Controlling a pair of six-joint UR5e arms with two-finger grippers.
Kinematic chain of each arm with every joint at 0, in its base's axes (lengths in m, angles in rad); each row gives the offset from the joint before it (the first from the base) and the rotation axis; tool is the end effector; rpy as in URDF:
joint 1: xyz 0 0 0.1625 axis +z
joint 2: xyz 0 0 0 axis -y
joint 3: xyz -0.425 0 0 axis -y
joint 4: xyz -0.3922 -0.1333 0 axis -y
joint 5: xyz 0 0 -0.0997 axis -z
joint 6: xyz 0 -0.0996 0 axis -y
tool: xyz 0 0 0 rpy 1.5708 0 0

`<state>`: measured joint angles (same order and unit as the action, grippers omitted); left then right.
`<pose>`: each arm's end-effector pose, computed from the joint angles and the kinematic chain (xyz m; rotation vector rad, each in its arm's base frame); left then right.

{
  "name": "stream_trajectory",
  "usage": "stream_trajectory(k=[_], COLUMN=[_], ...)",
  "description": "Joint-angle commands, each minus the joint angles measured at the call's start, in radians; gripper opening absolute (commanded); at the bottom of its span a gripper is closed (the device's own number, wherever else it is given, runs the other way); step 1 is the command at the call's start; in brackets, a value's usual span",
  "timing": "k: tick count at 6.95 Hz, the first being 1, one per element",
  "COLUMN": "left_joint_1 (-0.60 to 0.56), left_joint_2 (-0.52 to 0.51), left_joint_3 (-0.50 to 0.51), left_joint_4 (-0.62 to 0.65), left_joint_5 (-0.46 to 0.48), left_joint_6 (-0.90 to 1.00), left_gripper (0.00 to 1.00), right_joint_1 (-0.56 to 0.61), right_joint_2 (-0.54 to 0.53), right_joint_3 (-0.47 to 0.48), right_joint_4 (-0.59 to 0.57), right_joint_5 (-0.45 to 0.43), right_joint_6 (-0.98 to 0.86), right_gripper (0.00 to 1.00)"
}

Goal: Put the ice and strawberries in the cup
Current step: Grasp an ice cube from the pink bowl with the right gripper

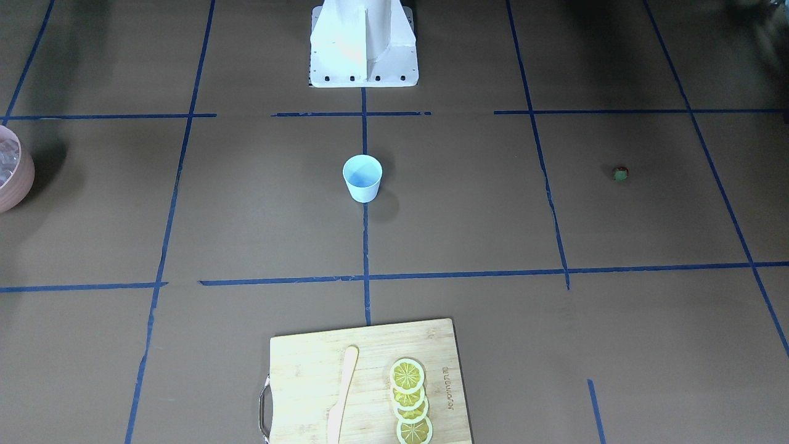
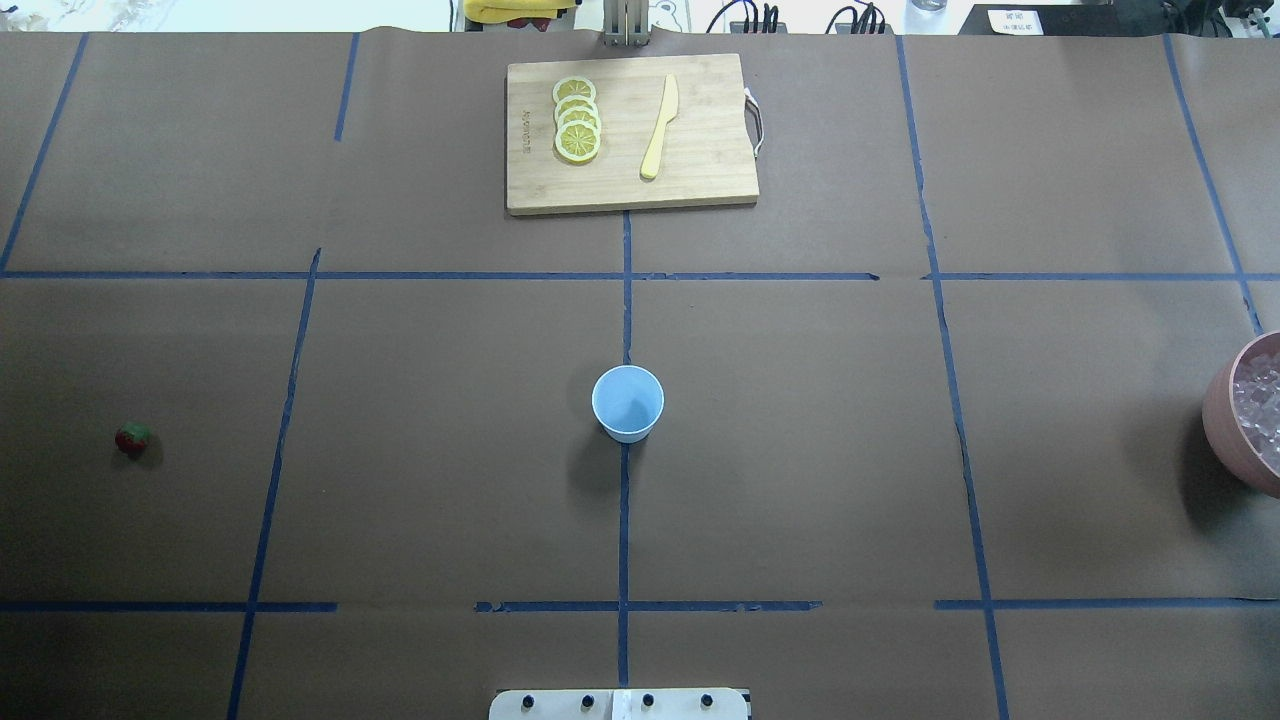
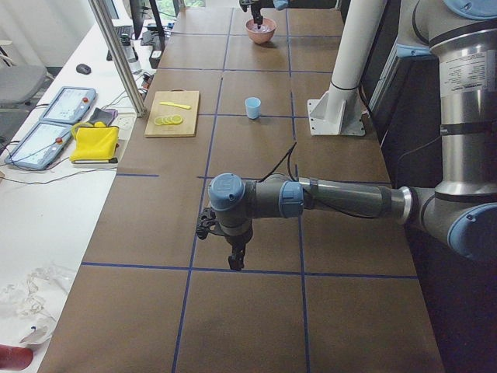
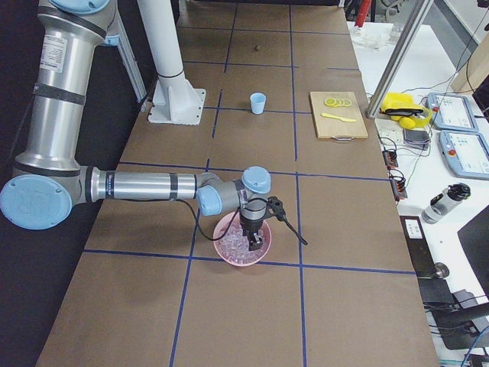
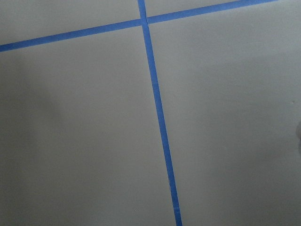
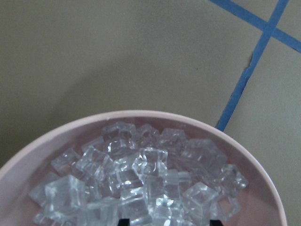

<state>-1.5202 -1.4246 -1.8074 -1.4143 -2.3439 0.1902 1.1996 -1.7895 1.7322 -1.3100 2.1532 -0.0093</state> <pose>-0.0422 -0.4261 0.6253 -0.0087 0.7767 0.2030 -0.0769 -0.4141 0.6612 0.0907 -0.6112 -0.4277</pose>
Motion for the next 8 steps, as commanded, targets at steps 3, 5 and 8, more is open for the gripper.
stream_trajectory(k=[3,5,8], left_joint_1=[0.000,0.000,-0.002], left_joint_2=[0.000,0.000,0.001], left_joint_3=[-0.003,-0.003,-0.003], left_joint_4=[0.000,0.000,0.002], left_joint_5=[-0.002,-0.002,-0.002], left_joint_6=[0.000,0.000,0.000], left_gripper=[1.00,1.00,1.00], right_joint_1=[0.006,0.108,0.089], right_joint_2=[0.001,-0.001,0.066], right_joint_3=[0.033,0.116,0.333], right_joint_4=[-0.008,-0.073,-0.181], right_joint_5=[0.011,0.046,0.129], right_joint_6=[-0.001,0.000,0.393], right_gripper=[0.02,0.02,0.00])
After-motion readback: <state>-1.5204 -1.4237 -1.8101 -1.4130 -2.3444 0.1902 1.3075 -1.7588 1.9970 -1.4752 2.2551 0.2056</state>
